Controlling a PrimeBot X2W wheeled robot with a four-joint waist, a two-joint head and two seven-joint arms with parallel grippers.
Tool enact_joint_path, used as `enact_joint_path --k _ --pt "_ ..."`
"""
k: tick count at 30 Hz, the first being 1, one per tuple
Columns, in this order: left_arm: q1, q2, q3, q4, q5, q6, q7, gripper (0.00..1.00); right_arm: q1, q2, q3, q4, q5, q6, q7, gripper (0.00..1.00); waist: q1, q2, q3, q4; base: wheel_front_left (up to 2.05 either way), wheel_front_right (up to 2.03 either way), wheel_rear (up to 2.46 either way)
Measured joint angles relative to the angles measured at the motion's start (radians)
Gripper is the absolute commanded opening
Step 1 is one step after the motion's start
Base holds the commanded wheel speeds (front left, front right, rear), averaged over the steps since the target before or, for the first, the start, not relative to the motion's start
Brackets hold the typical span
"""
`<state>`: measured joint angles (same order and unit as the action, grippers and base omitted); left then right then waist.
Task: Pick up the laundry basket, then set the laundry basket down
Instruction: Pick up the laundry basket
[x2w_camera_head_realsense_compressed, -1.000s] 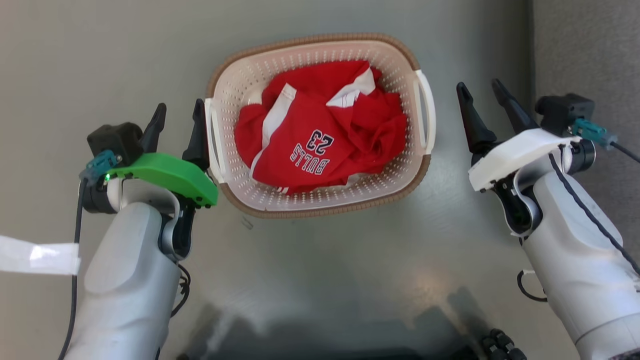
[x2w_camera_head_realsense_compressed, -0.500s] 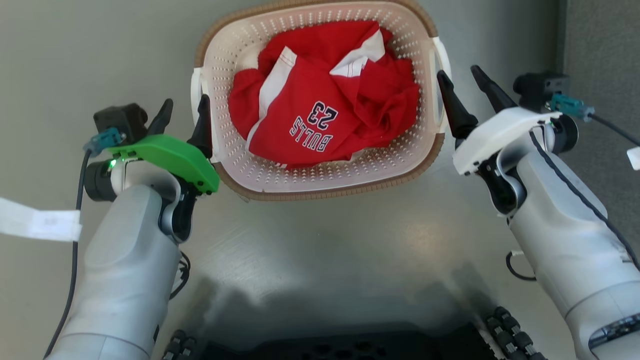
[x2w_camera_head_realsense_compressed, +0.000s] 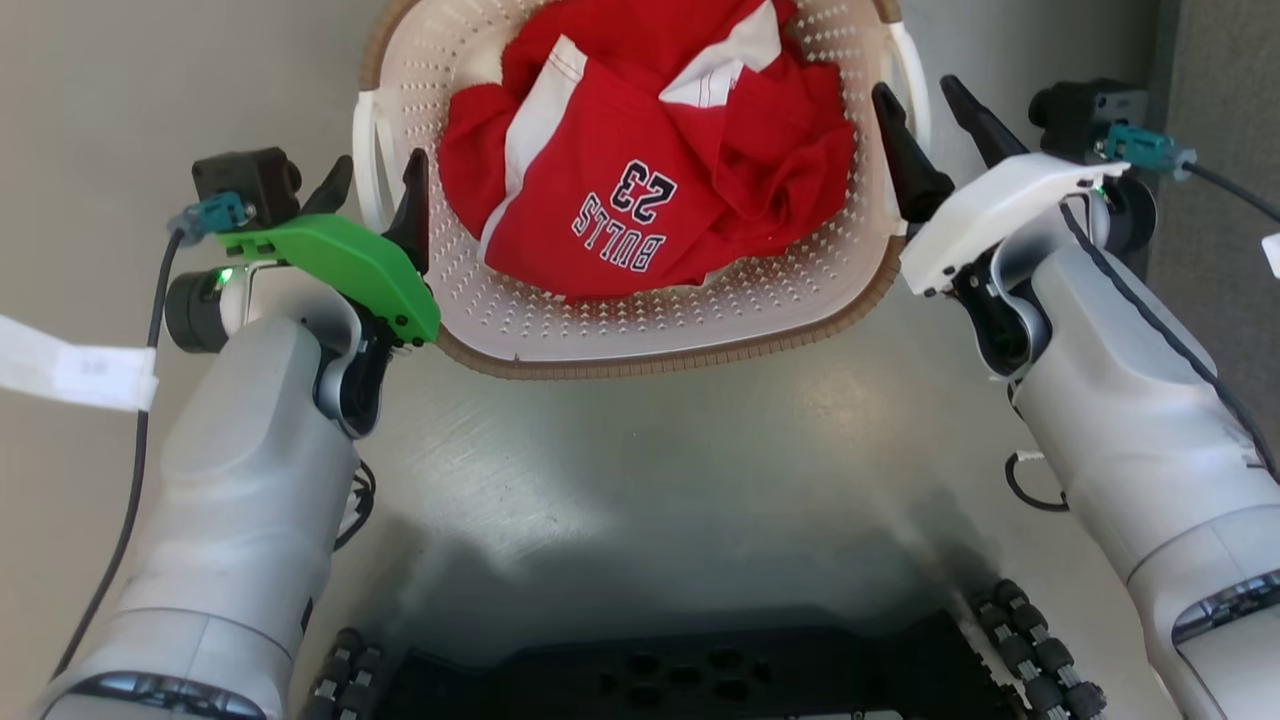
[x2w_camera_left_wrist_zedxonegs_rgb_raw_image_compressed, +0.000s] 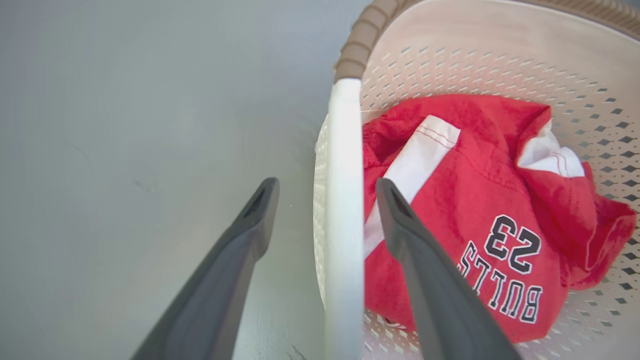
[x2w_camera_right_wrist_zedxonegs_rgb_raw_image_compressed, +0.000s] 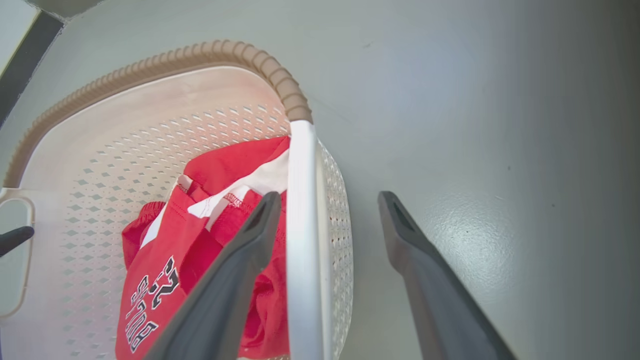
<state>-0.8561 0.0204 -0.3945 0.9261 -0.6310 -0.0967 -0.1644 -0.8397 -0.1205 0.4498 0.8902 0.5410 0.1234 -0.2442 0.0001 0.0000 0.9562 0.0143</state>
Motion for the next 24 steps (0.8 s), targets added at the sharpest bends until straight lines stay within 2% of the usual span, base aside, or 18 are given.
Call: enact_joint_path --k 6,8,9,11,12,13,14,24 --pt "-0.030 0.000 -0.018 0.039 -0.021 0.000 0.011 1.00 -0.031 0.005 0.024 0.035 0.021 0.000 0.000 1.00 0.0000 0.0000 0.033 -0.001 0.00 0.00 0.00" --pt "-0.032 -0.001 -0.026 0.047 -0.026 -0.002 0.009 1.00 -0.035 0.009 0.036 0.045 0.026 0.000 0.000 0.88 0.0000 0.0000 0.038 -0.001 0.00 0.00 0.00" --pt "-0.033 -0.001 -0.027 0.054 -0.027 -0.006 0.009 1.00 -0.035 0.012 0.042 0.051 0.029 0.000 0.000 0.88 0.0000 0.0000 0.040 0.000 0.00 0.00 0.00" --pt "-0.038 -0.001 -0.030 0.065 -0.036 -0.007 0.008 1.00 -0.037 0.017 0.049 0.060 0.034 0.000 0.000 0.74 0.0000 0.0000 0.041 0.000 0.00 0.00 0.00" --pt "-0.046 -0.001 -0.034 0.070 -0.040 -0.008 0.005 0.88 -0.043 0.020 0.056 0.066 0.044 0.000 0.000 0.57 0.0000 0.0000 0.042 0.000 0.00 0.00 0.00" --pt "-0.050 -0.001 -0.037 0.071 -0.042 -0.008 0.005 0.19 -0.049 0.020 0.059 0.071 0.051 0.000 0.000 0.21 0.0000 0.0000 0.042 0.000 0.00 0.00 0.00" --pt "-0.052 -0.004 -0.043 0.071 -0.044 -0.011 0.004 0.00 -0.054 0.022 0.066 0.074 0.054 0.001 0.000 0.00 0.0000 0.0000 0.042 0.001 0.00 0.00 0.00" --pt "-0.072 -0.012 -0.078 0.100 -0.059 -0.015 -0.014 0.00 -0.075 0.027 0.098 0.105 0.077 0.000 0.000 0.00 0.0000 0.0000 0.035 0.001 0.00 0.00 0.00"
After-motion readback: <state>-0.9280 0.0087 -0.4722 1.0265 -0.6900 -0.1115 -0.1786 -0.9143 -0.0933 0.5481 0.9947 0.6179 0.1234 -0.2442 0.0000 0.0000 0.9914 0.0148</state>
